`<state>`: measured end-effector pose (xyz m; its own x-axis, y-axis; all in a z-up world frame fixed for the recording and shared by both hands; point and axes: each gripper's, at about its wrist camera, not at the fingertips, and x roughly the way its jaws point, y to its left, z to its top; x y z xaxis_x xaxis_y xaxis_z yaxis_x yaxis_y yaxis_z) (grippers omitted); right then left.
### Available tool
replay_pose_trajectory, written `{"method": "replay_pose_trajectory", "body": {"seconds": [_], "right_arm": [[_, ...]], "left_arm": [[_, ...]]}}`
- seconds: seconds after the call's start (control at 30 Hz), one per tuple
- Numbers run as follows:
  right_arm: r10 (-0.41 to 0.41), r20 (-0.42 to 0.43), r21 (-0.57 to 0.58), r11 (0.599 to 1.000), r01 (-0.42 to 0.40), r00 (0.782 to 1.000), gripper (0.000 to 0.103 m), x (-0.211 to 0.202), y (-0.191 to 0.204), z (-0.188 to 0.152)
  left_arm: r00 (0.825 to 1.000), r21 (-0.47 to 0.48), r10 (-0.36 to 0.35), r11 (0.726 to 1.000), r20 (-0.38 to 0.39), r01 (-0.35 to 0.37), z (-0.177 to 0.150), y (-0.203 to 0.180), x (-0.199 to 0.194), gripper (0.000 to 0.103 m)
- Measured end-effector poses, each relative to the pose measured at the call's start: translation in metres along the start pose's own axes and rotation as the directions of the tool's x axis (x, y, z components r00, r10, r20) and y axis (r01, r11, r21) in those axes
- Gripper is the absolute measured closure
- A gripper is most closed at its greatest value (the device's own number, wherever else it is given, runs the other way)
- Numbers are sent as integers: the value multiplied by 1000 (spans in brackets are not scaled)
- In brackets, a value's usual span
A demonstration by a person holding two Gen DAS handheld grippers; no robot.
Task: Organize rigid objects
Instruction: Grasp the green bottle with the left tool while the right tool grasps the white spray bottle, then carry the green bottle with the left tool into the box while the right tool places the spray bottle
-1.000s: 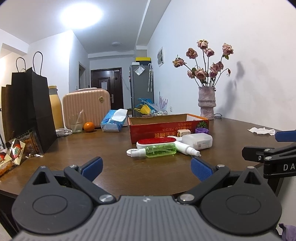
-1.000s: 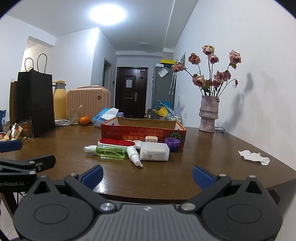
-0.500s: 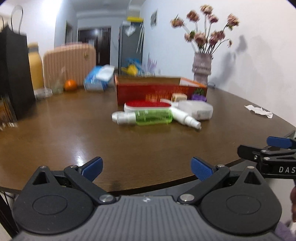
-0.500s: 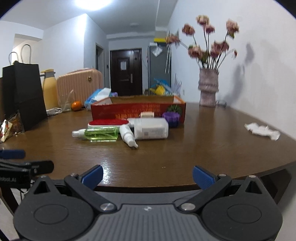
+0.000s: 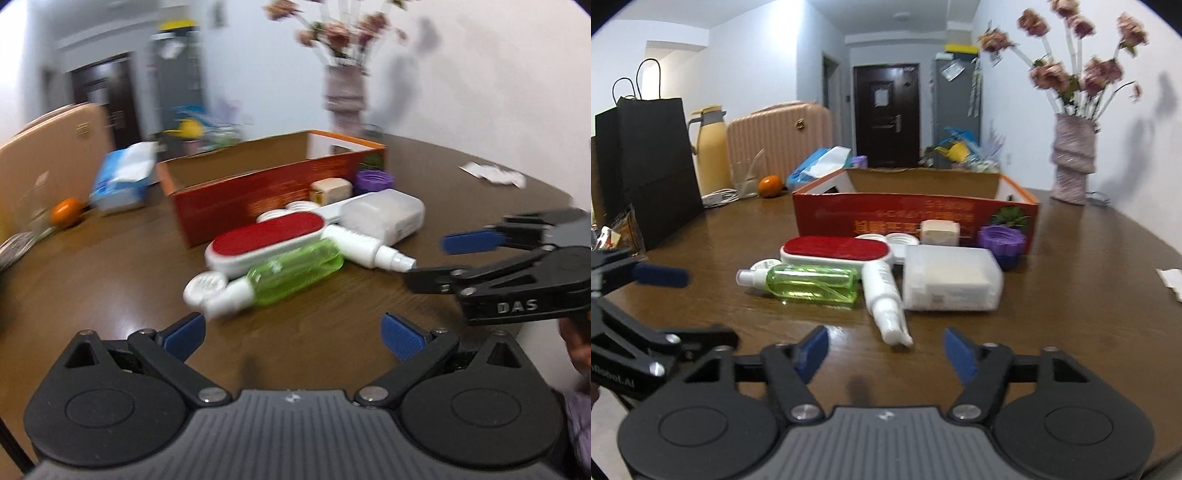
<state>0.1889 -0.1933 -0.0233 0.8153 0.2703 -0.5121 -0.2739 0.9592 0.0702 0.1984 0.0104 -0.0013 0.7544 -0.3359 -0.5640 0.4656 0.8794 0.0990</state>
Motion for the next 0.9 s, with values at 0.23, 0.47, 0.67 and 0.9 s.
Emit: {"method": "replay_pose_trajectory", "body": {"seconds": [0.23,0.47,0.67,0.9], "right_arm": [[25,-38,0,1000,-25,999,53,34,-2,19],[16,-58,14,1000,-16,998,75,48,-4,22],[33,-64,14,999,-32,997,78,26,-10,8],[27,-53,12,1000,-26,998,74,34,-12,12]], "left_arm": [[991,121,-115,985,-62,121,32,19,47,25],[980,170,-156,970,-122,176,40,23,73,50],[979,98,-146,982,-141,161,25,13,50,64],[978,79,-158,982,-140,170,29,-8,71,57]]}}
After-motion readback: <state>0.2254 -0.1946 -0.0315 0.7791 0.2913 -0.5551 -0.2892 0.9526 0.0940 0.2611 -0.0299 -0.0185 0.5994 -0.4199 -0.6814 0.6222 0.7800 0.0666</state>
